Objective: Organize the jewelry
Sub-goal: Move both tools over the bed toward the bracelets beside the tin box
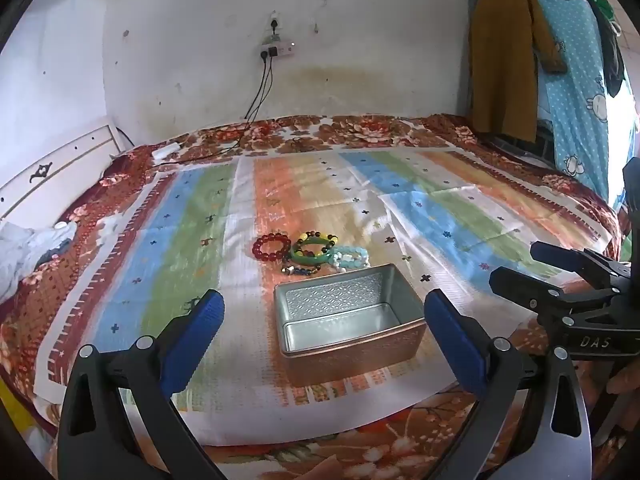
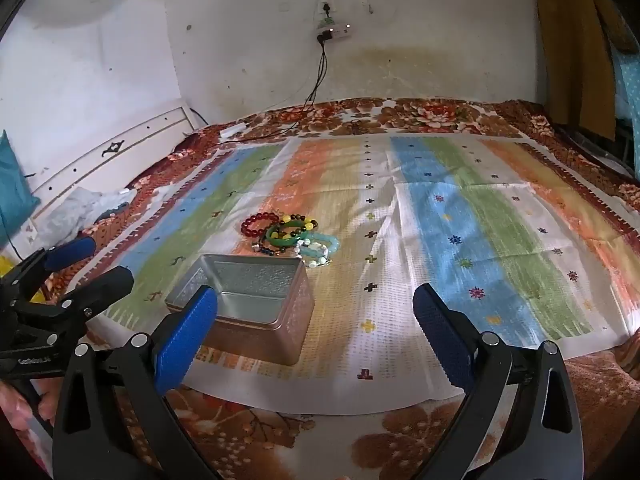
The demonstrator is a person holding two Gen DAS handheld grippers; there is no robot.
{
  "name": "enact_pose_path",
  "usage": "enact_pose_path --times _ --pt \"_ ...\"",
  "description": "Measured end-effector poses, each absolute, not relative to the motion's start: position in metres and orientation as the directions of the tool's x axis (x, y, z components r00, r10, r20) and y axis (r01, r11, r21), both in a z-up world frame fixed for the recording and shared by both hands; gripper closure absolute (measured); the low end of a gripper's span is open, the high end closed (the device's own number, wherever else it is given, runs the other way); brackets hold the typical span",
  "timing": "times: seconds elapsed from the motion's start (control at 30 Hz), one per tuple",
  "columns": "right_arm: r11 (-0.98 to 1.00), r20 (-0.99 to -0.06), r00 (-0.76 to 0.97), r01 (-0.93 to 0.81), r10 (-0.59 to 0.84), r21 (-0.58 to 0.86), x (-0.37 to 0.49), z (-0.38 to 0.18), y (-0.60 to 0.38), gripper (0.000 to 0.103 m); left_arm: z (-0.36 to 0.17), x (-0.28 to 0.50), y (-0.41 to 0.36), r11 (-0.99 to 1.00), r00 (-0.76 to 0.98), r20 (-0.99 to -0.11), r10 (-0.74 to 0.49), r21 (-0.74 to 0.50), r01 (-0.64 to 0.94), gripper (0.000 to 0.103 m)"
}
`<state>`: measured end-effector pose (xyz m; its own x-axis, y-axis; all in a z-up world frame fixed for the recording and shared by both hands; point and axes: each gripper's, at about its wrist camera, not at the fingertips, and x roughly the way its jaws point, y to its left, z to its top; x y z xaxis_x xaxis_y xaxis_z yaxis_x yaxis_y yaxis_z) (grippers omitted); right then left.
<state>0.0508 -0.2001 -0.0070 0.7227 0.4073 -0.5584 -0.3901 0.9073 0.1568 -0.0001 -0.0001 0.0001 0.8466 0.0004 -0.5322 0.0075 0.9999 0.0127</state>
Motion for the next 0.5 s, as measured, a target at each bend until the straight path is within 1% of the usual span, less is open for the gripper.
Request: enact_pose_path --times 0.2,0.3,0.5 --pt "0.907 -0.562 0.721 -0.392 0.405 0.151 0.0515 -0.0081 -0.1993 0.004 0.0012 -0.0032 -0.0006 1.000 0.850 -0.527 0.000 0.011 0.007 0.005" --pt "0.906 -0.558 0.723 -0.394 0.408 0.151 0.0509 -0.0088 -0.1997 0.004 -0.0002 0.0002 0.0002 1.000 0.842 -0.540 0.001 0.010 0.005 0.005" --pt "0.904 -0.542 0.737 -0.414 0.403 0.108 0.0437 -0.0026 -0.1928 0.004 -0.0073 -0.0016 0.0079 1.000 0.843 -0.538 0.002 0.004 0.000 0.005"
